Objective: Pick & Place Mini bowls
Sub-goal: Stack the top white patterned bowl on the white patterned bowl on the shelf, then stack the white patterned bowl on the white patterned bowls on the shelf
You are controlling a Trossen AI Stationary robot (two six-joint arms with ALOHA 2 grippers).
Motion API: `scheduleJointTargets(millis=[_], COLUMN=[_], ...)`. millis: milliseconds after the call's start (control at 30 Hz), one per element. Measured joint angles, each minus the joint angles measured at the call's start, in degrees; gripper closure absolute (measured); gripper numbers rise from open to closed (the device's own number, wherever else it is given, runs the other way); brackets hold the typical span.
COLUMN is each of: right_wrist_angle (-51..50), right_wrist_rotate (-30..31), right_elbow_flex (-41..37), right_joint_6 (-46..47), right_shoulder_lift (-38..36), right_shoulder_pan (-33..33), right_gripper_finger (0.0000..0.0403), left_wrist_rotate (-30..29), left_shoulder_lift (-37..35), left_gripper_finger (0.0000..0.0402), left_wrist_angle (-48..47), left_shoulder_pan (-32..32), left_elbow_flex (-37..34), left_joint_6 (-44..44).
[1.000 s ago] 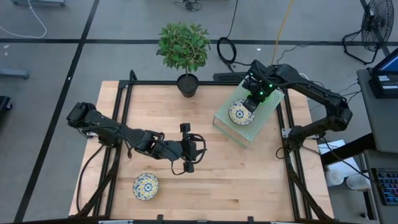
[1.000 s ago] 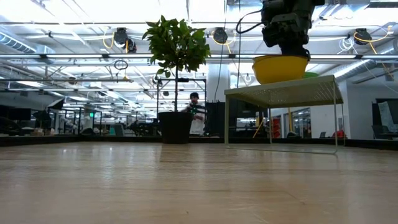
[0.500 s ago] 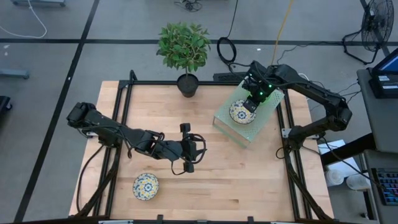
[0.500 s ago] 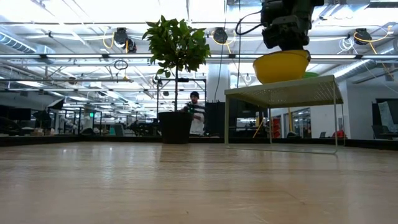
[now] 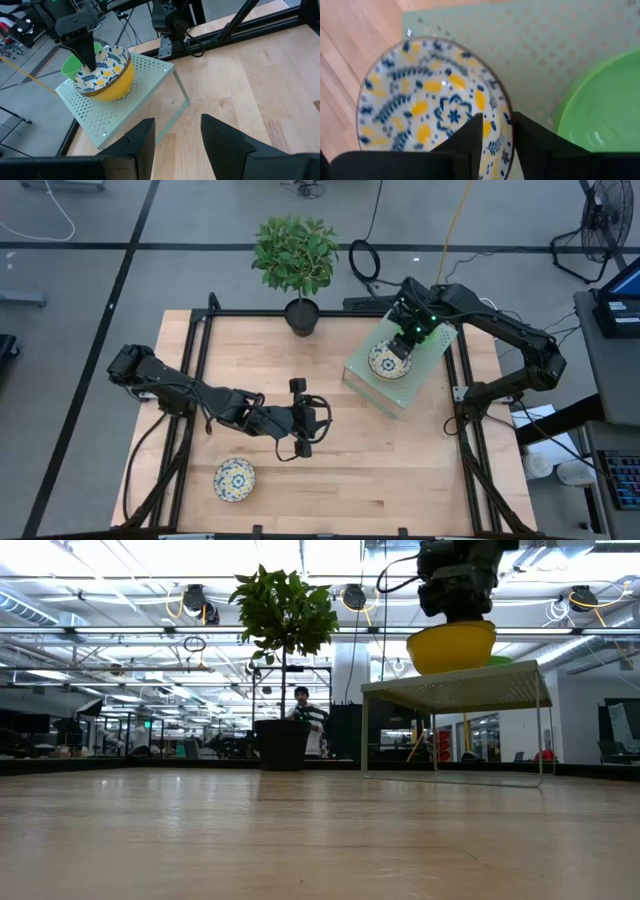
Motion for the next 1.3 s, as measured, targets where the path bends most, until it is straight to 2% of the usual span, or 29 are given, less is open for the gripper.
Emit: scheduleJointTargets(millis=[500, 900, 1133, 1300], right_wrist_angle=[4.5, 11.5, 15.5, 19.2], right_wrist_rotate=[0.0, -1.2, -7.4, -7.5], right_elbow_flex=[0.0, 0.0, 0.0, 0.0], right_joint_6=[0.0, -0.2, -0.2, -0.4], right_shoulder_lift=[-0.9, -7.3, -10.3, -11.0], right_shoulder_pan=[0.0, 0.7, 7.3, 15.0], right_gripper_finger=[0.0296, 0.0293, 0.0302, 0.0307], left_wrist_rotate=[0.0, 0.0, 0.1, 0.1], left_shoulder_lift=[0.0, 0.0, 0.0, 0.0], left_gripper_finger=[0.0240, 0.0240, 0.0240, 0.0240], left_wrist_angle=[-0.1, -0.2, -0.5, -0.5], left_shoulder_pan=[0.0, 0.0, 0.0, 0.0], left_elbow_flex=[0.0, 0.0, 0.0, 0.0], left_joint_6=[0.0, 0.0, -0.3, -0.9])
